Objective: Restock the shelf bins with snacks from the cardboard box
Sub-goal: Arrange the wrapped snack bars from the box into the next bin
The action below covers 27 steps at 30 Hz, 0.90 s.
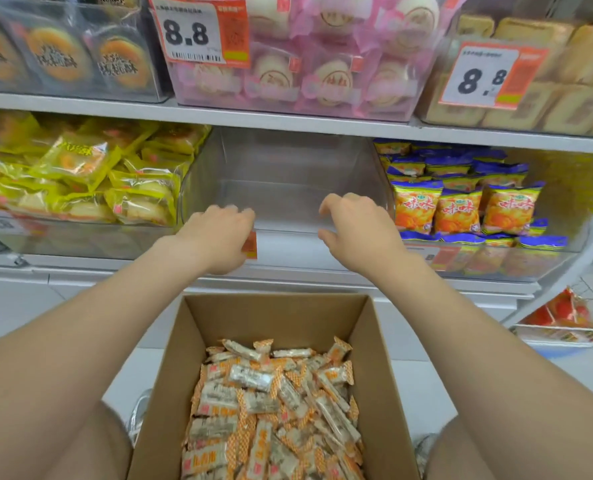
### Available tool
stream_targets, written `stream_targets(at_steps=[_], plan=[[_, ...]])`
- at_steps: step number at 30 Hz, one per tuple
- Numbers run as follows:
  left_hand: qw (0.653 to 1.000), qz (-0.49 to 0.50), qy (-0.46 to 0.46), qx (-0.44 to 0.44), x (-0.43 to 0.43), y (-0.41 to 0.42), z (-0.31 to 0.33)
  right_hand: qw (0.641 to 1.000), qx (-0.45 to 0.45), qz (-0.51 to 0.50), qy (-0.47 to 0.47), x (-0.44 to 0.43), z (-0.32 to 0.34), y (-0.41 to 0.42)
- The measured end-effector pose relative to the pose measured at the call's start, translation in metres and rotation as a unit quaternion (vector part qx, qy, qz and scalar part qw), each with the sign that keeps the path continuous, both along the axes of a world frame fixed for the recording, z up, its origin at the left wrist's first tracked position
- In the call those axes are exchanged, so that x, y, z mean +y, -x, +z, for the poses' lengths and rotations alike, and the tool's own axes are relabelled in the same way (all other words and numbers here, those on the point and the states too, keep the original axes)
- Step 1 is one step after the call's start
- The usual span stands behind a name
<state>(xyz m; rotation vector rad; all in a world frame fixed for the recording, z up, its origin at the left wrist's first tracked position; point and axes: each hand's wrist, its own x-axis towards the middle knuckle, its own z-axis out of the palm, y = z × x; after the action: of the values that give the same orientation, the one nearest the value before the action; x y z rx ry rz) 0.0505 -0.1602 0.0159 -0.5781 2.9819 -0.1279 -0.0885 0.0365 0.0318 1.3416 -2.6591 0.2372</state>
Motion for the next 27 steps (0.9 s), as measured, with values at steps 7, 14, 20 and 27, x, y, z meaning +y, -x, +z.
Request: stream_targets(at_steps=[7,14,20,27], plan=[[0.997,0.017,0.03,0.066,-0.003,0.003,-0.017,0.996,-0.076,0.017,0.039,0.001,-0.011,0.002],[0.982,0.003,0.08,0.169,0.015,-0.017,-0.018,0.996,-0.055,0.035,0.066,0.016,-0.004,-0.007],[0.986,0.005,0.057,0.154,0.03,-0.04,-0.017,0.996,-0.061,0.058,0.031,0.033,-0.003,-0.02],[0.99,0.001,0.038,0.135,0.044,-0.063,-0.022,0.997,-0.056,0.057,-0.007,0.042,-0.013,-0.038]])
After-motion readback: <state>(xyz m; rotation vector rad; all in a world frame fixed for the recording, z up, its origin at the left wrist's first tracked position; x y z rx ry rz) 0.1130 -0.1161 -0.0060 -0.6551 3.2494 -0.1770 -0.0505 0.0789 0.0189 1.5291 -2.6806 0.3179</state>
